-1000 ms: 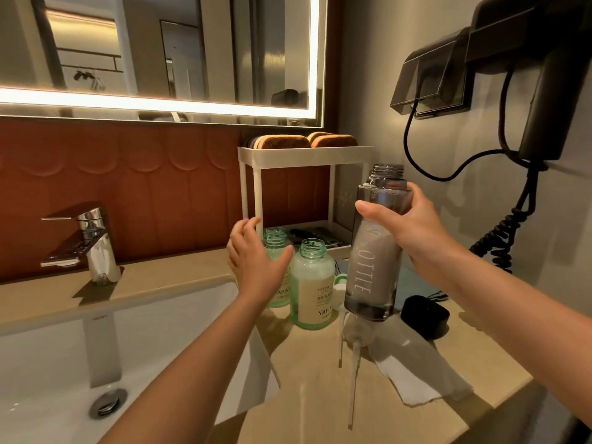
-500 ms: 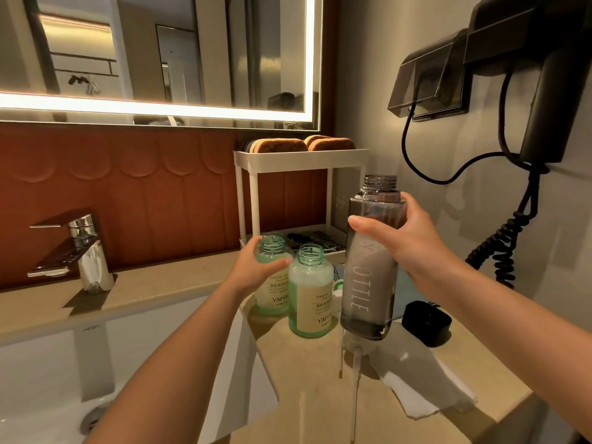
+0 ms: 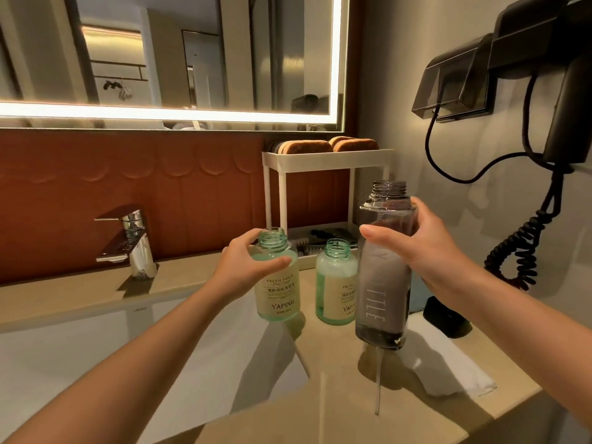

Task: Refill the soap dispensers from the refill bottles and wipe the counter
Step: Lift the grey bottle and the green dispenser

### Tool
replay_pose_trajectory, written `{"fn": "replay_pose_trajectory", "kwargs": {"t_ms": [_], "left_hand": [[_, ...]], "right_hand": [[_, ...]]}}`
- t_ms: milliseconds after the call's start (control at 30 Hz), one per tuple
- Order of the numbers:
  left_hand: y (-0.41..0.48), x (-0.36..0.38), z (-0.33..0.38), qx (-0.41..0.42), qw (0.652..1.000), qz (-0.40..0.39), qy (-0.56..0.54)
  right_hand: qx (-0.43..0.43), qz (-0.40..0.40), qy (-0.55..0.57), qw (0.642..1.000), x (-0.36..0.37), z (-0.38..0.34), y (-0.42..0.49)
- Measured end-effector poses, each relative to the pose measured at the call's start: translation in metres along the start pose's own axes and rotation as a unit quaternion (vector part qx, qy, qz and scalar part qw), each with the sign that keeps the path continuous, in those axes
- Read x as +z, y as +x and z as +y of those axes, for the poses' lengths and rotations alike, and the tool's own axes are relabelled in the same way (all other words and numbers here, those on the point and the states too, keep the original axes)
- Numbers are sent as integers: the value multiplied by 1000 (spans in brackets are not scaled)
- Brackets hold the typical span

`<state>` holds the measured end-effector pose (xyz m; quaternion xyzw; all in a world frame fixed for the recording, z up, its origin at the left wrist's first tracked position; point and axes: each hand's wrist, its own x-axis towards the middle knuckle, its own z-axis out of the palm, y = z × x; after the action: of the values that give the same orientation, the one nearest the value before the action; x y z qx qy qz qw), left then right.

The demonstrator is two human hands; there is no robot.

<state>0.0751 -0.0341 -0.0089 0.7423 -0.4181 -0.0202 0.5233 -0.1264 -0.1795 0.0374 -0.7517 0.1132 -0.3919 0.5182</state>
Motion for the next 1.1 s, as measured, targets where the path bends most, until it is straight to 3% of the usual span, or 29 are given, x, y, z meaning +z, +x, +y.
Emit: {"fn": "replay_pose_trajectory", "kwargs": {"t_ms": [200, 333, 533, 867, 1100], "left_hand": [[-70, -30, 28, -5, 998, -52, -26], [-117, -45, 29, -37, 997, -63, -27], [-165, -65, 25, -17, 996, -72, -45], [-199, -65, 11, -5, 995, -35, -91], [-205, -44, 10, -1, 989, 50, -140]], "right_hand": [[8, -46, 6, 999, 20, -16, -26], [3, -83, 0, 997, 36, -25, -50], [-15, -145, -48, 988, 63, -36, -83], [-55, -179, -119, 975, 87, -45, -111], [-103, -182, -150, 966, 95, -47, -118]]}}
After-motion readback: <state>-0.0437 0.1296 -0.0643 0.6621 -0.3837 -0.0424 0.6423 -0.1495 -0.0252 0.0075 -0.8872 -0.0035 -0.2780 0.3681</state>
